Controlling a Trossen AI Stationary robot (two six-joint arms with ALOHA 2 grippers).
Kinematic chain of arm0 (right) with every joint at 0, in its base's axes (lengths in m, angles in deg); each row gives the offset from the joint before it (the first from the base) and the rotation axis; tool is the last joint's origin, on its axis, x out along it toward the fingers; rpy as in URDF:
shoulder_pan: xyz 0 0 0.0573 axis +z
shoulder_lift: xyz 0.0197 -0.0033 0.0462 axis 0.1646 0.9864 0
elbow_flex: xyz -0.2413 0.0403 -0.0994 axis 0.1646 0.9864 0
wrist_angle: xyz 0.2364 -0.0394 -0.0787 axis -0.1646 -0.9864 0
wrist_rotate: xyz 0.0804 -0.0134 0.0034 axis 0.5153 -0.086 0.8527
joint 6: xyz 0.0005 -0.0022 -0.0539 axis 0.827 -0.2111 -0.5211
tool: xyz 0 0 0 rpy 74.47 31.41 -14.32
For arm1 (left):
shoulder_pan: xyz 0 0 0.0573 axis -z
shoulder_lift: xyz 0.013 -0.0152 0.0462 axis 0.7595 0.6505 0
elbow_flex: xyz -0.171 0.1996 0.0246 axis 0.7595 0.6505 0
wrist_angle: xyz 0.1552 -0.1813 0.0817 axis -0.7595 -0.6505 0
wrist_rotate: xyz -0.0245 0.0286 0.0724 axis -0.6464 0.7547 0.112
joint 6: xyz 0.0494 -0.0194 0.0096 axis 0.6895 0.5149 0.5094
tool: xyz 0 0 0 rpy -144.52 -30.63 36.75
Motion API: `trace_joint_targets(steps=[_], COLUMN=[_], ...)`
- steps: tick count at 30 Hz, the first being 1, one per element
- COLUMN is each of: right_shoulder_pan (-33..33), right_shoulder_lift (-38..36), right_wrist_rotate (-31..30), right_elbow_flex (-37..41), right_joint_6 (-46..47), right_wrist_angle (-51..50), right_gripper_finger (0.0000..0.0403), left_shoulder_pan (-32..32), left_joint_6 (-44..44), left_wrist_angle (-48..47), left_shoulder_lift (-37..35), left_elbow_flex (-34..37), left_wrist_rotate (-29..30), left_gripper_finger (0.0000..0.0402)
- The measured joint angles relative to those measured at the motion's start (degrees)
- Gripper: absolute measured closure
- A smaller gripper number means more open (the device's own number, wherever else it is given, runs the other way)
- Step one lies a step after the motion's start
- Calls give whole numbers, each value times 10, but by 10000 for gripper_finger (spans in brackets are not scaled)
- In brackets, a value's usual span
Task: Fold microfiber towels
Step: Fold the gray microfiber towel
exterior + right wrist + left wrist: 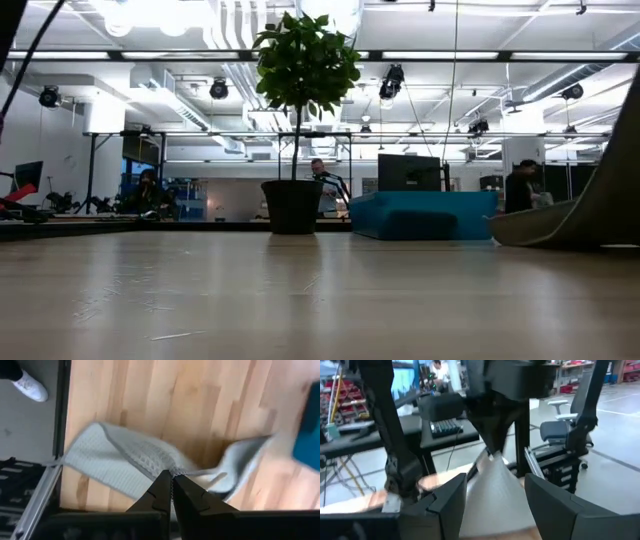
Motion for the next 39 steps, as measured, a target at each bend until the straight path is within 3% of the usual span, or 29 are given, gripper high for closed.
trace_joint_targets(steps=[6, 14, 23, 31, 39], right_shoulder_pan=[-2, -4, -5, -9, -31], right_shoulder_lift=[34, 29, 26, 26, 26], right_wrist_rotate=[-16, -56, -102, -153, -156], right_elbow_flex=[-55, -102, -152, -177, -198], right_joint_6=[-32, 1, 11, 11, 10], right_wrist_angle=[1, 0, 1, 0, 0], right_gripper_finger=[395, 395, 394, 394, 394], left_shoulder_pan=[-8, -6, -6, -5, -4], left_joint_6=[22, 25, 17, 9, -79], left_wrist_angle=[-55, -109, -130, -221, -281], left_shoulder_lift=[86, 174, 190, 191, 192], left_elbow_flex=[-121, -212, -214, -204, -182], left_wrist_rotate=[-41, -91, -44, 7, 67], left_gripper_finger=[213, 213, 213, 213, 213])
